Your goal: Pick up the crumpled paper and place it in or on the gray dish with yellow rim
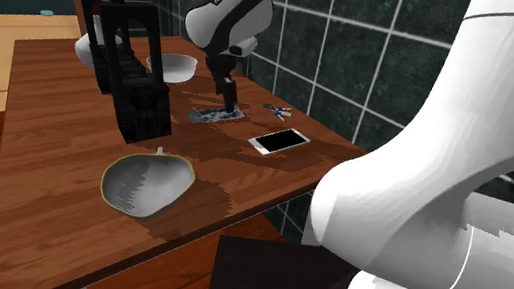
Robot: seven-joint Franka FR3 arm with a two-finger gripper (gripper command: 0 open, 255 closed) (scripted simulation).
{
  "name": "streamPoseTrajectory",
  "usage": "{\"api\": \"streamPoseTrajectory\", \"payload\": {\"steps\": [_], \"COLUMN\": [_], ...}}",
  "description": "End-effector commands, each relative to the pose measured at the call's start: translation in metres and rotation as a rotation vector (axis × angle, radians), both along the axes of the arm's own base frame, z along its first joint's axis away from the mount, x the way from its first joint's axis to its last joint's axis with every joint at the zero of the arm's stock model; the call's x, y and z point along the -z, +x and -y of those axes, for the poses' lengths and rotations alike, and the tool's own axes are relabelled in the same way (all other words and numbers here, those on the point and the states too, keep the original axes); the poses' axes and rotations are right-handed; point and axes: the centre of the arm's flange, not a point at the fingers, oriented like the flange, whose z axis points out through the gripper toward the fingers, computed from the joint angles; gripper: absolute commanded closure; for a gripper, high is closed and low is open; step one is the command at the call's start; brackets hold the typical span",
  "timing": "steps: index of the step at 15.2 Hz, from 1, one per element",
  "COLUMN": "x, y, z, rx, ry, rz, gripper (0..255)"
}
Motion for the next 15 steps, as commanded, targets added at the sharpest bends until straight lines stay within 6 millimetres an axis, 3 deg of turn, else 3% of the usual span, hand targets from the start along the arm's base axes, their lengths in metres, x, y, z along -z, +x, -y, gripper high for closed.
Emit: {"api": "streamPoseTrajectory", "payload": {"steps": [1,9,15], "x": [0.009,0.048,0.048], "y": [0.023,0.033,0.033], "z": [-0.009,-0.005,-0.005], "rx": [0.075,0.075,0.075], "ry": [0.002,0.002,0.002], "rz": [0.02,0.02,0.02], "gripper": [0,0,0]}}
